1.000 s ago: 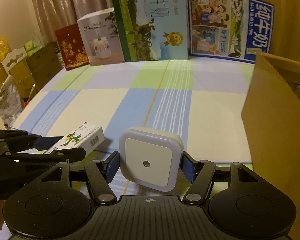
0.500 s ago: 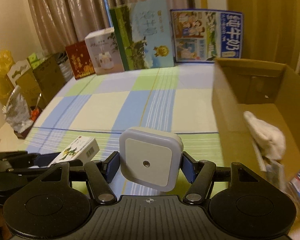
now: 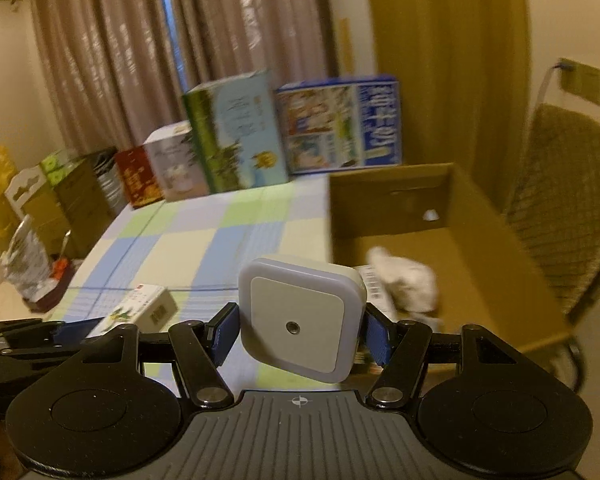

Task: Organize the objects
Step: 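Carry the ointment box and night light over the cardboard box, then lower the ointment box and night light down into the cardboard box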

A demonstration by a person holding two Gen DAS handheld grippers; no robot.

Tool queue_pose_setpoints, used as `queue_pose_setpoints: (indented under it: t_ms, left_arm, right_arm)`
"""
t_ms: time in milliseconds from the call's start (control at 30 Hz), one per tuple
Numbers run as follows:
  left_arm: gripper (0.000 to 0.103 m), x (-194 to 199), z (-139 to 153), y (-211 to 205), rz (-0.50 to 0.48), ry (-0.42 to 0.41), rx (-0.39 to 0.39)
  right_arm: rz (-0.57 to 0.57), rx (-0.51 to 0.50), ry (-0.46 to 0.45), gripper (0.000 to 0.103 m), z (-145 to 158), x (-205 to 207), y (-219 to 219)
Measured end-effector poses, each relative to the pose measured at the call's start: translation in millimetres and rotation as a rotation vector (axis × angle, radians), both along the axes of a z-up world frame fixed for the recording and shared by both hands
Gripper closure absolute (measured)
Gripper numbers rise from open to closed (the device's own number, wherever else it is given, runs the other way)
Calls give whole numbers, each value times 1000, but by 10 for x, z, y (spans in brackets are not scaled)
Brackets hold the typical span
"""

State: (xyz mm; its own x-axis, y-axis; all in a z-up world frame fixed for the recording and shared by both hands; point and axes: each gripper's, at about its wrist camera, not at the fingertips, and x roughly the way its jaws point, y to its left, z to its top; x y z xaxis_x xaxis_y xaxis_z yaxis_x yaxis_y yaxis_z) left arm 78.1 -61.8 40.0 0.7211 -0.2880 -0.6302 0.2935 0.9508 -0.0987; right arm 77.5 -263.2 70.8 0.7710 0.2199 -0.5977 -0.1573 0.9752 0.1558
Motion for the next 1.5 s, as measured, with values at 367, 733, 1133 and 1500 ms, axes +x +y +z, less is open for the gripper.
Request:
queue_pose_setpoints:
  t_ms: [367, 733, 1133, 1500]
  left_arm:
    - [70, -146, 180, -633, -112, -23, -7]
    - [70, -43, 198, -1067, -178, -22, -13]
    - [70, 149, 174, -1361, -205, -15, -8]
    - [70, 415, 44, -1603, -207, 15, -1]
  right_arm:
    - [-142, 5, 2, 41, 98, -267, -776]
    - [-173, -2, 16, 41, 88, -252, -1124]
    - [-171, 0, 17, 41, 74, -43, -1311]
    - [-155, -17, 35, 41, 18, 234, -1422]
